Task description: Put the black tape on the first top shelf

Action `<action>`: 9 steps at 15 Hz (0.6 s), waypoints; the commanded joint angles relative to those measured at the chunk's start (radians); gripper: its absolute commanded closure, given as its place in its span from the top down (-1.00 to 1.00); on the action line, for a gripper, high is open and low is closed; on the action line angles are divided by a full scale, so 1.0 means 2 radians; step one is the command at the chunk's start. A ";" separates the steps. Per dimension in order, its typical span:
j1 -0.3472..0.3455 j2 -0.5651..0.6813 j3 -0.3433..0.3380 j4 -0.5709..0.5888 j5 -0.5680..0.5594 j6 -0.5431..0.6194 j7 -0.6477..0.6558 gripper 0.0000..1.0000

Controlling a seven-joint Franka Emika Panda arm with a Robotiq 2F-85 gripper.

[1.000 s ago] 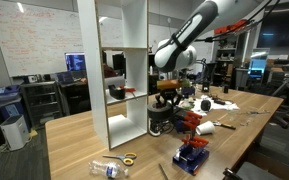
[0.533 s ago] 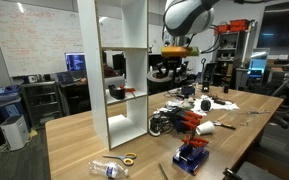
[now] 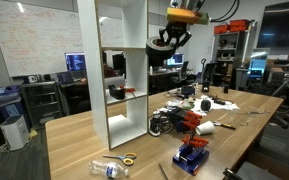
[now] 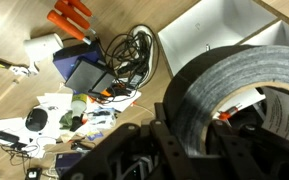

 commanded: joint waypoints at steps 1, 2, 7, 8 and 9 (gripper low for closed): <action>-0.019 -0.004 0.017 0.027 -0.005 0.050 0.010 -0.72; -0.022 0.003 0.019 0.033 -0.003 0.071 0.012 -0.72; -0.024 0.048 0.026 0.063 0.004 0.135 0.004 -0.73; -0.024 0.062 0.028 0.074 0.004 0.143 0.004 -0.73; -0.023 0.076 0.030 0.085 0.002 0.151 0.005 -0.72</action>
